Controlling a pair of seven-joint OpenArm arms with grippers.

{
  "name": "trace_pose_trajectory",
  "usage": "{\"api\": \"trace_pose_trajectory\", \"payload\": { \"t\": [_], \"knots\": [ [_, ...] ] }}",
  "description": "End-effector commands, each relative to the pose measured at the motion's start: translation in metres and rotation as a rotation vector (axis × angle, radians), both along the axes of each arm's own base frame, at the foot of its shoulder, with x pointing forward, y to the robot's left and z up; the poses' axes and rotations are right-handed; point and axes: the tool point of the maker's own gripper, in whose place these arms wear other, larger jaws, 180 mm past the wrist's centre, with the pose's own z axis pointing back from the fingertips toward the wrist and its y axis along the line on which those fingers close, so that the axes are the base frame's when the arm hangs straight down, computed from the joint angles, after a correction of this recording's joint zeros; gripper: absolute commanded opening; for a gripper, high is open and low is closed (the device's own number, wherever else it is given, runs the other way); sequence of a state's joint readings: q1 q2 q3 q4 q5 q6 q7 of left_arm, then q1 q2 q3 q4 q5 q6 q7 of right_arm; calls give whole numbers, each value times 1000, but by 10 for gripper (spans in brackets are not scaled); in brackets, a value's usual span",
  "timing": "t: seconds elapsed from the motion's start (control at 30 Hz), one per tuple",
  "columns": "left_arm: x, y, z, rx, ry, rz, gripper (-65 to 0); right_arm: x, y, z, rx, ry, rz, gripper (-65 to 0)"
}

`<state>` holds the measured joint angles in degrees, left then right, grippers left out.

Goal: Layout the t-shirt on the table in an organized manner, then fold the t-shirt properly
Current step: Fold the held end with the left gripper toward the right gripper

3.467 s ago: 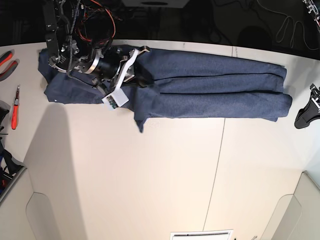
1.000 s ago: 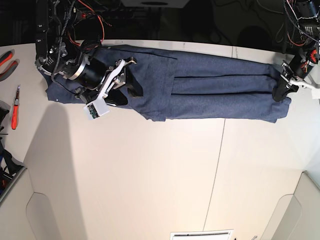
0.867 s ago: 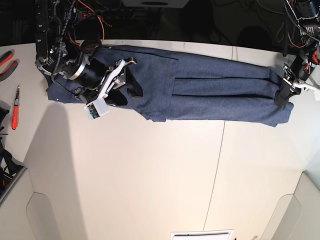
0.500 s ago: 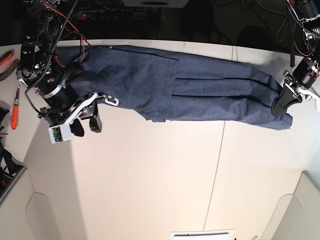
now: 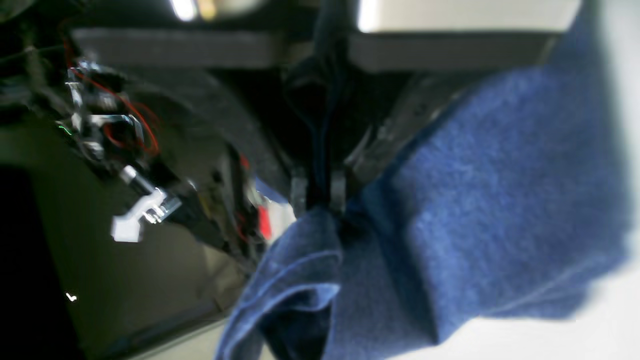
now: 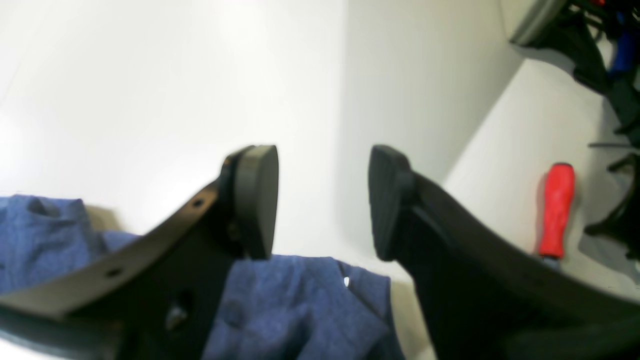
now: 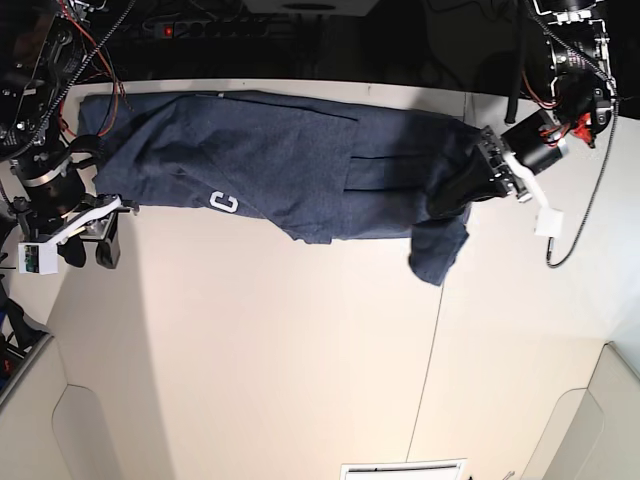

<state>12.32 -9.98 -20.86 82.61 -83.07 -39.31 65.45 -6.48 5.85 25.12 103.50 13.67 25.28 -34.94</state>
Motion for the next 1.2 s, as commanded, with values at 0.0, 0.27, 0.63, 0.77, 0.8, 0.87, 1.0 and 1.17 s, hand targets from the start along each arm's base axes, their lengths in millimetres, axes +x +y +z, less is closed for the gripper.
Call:
{"api": "trace_pose_trajectory", "payload": {
  "t": [0.0,0.27,0.63,0.77,0.8,0.87,1.0,1.17],
  "knots": [
    [10,-6,16,-32,-59,-1,-650,8,-3,16,-4,-59,-2,-362],
    [1,-79,14,-97,-46,-161,-650,7,-2,14,-2,-43,0,-362],
    [-1,-96,-11,57,-38,-193,-614,7,-2,14,-2,-43,0,-362],
    [0,-96,-9,50,-39,-190,-319,7,-3,14,-5,-43,1,-362],
    [1,-96,-6,29,-44,-182,-320,7,-4,14,-8,-44,1,-362],
    [4,-95,3,-25,-57,-162,-320,7,-5,15,-11,-44,2,-362],
    [8,-96,19,-112,-76,-154,-321,6,-5,13,-11,-32,2,-362],
    [9,-102,27,-122,-87,-219,-321,-2,-28,8,-82,51,1,-348]
  ]
}}
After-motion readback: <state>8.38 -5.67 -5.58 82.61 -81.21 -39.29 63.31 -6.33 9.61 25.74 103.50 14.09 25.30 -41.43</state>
